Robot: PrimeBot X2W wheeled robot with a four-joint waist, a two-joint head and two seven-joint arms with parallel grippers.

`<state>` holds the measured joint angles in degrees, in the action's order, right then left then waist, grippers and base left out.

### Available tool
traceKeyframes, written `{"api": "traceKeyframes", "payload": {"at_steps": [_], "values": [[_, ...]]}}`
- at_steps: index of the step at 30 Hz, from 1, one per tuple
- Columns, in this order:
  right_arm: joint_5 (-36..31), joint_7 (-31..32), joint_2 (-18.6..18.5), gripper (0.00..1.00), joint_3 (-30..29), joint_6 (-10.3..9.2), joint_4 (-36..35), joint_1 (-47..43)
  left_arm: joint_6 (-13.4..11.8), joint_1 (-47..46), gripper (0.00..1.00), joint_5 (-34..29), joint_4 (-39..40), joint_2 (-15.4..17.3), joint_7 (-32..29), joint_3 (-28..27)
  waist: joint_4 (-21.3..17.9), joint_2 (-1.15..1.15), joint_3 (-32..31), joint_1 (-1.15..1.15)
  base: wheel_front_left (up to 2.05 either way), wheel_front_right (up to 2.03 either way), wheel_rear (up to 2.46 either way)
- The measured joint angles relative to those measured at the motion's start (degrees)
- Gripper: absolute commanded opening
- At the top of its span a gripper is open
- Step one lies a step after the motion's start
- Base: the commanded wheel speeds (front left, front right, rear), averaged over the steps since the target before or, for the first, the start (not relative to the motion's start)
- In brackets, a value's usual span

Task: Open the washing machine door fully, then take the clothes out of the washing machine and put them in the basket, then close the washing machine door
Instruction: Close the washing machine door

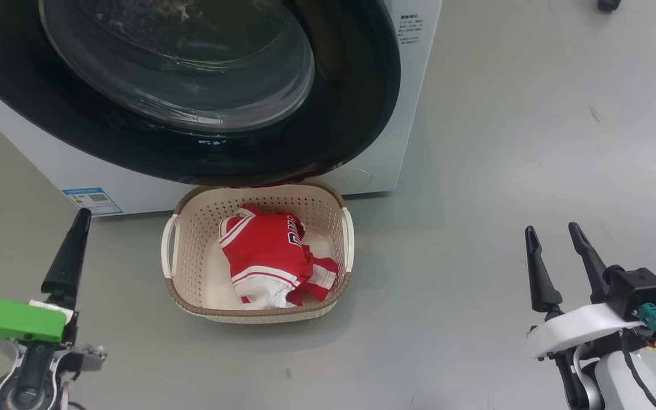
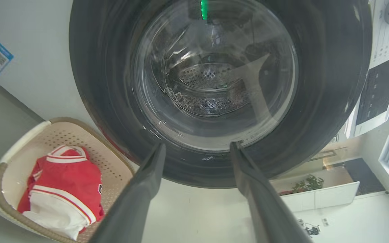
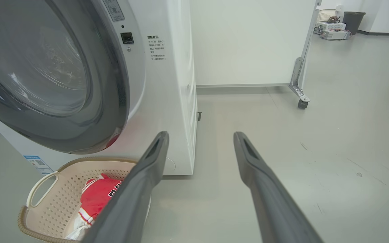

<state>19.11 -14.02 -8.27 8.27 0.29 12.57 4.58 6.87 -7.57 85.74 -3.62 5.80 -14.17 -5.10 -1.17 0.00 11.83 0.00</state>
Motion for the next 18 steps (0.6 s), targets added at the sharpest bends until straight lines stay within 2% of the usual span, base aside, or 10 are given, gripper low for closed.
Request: {"api": "traceKeyframes", "payload": {"at_steps": [10,14,18], "values": [[-0.09,0.03,-0.07,1.00,0.42,-0.01,0.41,-2.13,0.01,6.41,1.00,-26.79,2.64,8.96,10.69,3.69,1.53,0.00,-4.76,0.00,0.00,0.00,0.00],[-0.09,0.09,-0.20,1.00,0.41,-0.03,0.36,-3.26,-0.03,8.26,1.00,-36.20,3.33,10.61,14.74,5.46,1.67,0.00,-6.27,0.00,0.00,0.00,0.00],[-0.09,0.18,-0.35,1.00,0.41,-0.45,0.26,-4.10,-1.21,9.58,1.00,-42.30,4.28,11.22,16.85,7.94,1.68,0.00,-7.58,0.00,0.00,0.00,0.00]]}}
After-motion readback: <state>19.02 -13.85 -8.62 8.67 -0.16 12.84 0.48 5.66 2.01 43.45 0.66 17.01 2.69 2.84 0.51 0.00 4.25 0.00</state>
